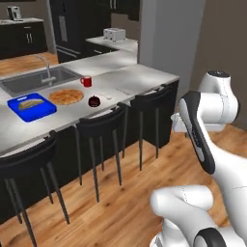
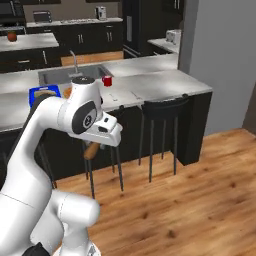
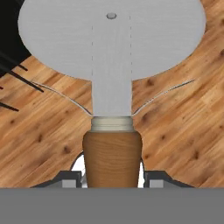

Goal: Take the pizza cutter from the drawer on the right and place it on the dining counter for cutting.

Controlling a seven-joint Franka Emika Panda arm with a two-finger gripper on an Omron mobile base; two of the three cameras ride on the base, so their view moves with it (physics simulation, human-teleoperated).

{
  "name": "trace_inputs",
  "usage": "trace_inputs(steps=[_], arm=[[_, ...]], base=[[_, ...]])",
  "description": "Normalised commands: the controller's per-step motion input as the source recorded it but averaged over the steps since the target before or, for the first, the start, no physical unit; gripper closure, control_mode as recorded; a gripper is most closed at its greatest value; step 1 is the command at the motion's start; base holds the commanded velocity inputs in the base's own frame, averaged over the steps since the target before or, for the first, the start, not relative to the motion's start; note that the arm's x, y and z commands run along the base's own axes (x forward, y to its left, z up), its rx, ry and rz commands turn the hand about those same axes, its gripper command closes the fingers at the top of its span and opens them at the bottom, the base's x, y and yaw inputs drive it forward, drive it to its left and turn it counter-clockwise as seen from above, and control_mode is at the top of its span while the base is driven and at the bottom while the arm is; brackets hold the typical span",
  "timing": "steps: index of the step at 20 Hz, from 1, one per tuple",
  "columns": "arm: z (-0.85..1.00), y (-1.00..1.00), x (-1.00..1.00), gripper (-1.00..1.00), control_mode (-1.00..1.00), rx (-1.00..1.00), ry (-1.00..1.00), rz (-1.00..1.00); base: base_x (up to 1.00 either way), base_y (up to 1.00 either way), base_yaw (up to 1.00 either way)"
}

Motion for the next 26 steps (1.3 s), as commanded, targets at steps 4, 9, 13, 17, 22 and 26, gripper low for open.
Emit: trace_inputs(steps=[4, 9, 13, 17, 22, 26], arm=[[0.0, 0.0, 0.0, 1.0, 1.0, 0.0, 0.0, 0.0], [0.0, 0.0, 0.0, 1.0, 1.0, 0.0, 0.0, 0.0], [0.0, 0.0, 0.0, 1.0, 1.0, 0.0, 0.0, 0.0], [0.0, 0.0, 0.0, 1.0, 1.0, 0.0, 0.0, 0.0], [0.0, 0.0, 0.0, 1.0, 1.0, 0.0, 0.0, 0.0], [0.0, 0.0, 0.0, 1.0, 1.0, 0.0, 0.0, 0.0]], base=[[0.68, -0.72, 0.54], [0.64, -0.68, 0.52], [0.59, -0.3, 0.49], [0.71, -0.24, 0.41], [0.83, -0.44, 0.23], [0.76, -0.58, 0.18]])
